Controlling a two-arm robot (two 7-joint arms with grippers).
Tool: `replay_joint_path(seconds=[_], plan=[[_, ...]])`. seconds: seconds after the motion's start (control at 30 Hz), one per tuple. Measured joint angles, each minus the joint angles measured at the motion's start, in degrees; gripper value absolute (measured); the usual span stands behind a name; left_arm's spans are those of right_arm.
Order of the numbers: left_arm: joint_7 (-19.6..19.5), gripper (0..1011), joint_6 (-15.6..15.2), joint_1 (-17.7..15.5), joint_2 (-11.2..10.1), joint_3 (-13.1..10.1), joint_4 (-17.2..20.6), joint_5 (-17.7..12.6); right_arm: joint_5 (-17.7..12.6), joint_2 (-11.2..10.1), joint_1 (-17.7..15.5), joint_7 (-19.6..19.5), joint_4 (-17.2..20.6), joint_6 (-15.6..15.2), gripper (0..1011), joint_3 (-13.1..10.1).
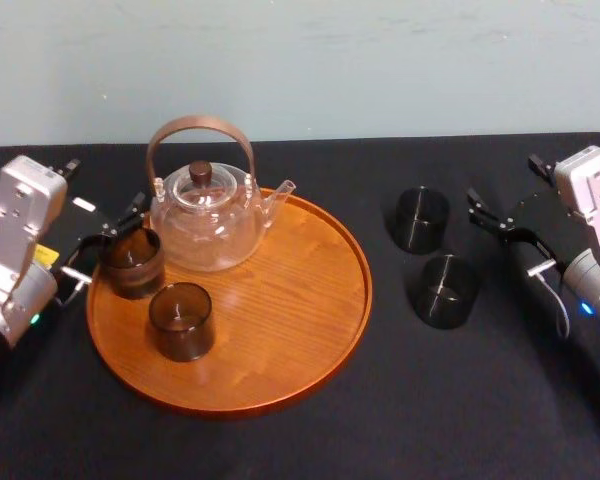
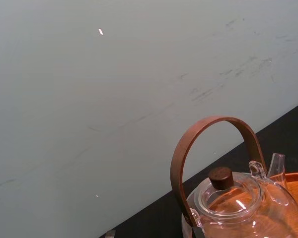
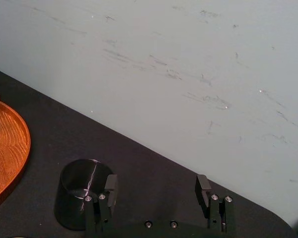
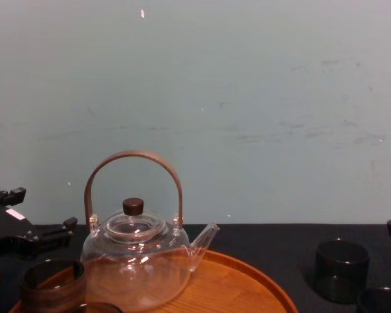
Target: Pick up the glass from the table and place it on the tray.
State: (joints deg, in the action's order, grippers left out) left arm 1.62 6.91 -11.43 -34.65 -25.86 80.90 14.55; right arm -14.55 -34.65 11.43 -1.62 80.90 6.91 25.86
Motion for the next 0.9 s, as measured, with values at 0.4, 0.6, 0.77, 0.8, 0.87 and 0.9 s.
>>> replay_joint_path(seconds=[0.4,0.6,0.77,0.8,0.87,0.9], plan=[[0.0,1001,0.0,0.0,0.0,0.0,0.0,0.0,0.0,0.0,0.0,0.0,0.0,0.0,1002,0.0],[0.0,1001,0.0,0.0,0.0,0.0,0.0,0.0,0.0,0.0,0.0,0.0,0.0,0.0,1002,0.0],[0.0,1001,0.0,0.0,0.0,0.0,0.0,0.0,0.0,0.0,0.0,0.0,0.0,0.0,1002,0.0],[0.0,1001,0.0,0.0,0.0,0.0,0.0,0.0,0.0,0.0,0.0,0.0,0.0,0.0,1002,0.0],[0.0,1001,0.0,0.0,0.0,0.0,0.0,0.0,0.0,0.0,0.0,0.0,0.0,0.0,1002,0.0],[0.0,1001,0.0,0.0,0.0,0.0,0.0,0.0,0.0,0.0,0.0,0.0,0.0,0.0,1002,0.0]])
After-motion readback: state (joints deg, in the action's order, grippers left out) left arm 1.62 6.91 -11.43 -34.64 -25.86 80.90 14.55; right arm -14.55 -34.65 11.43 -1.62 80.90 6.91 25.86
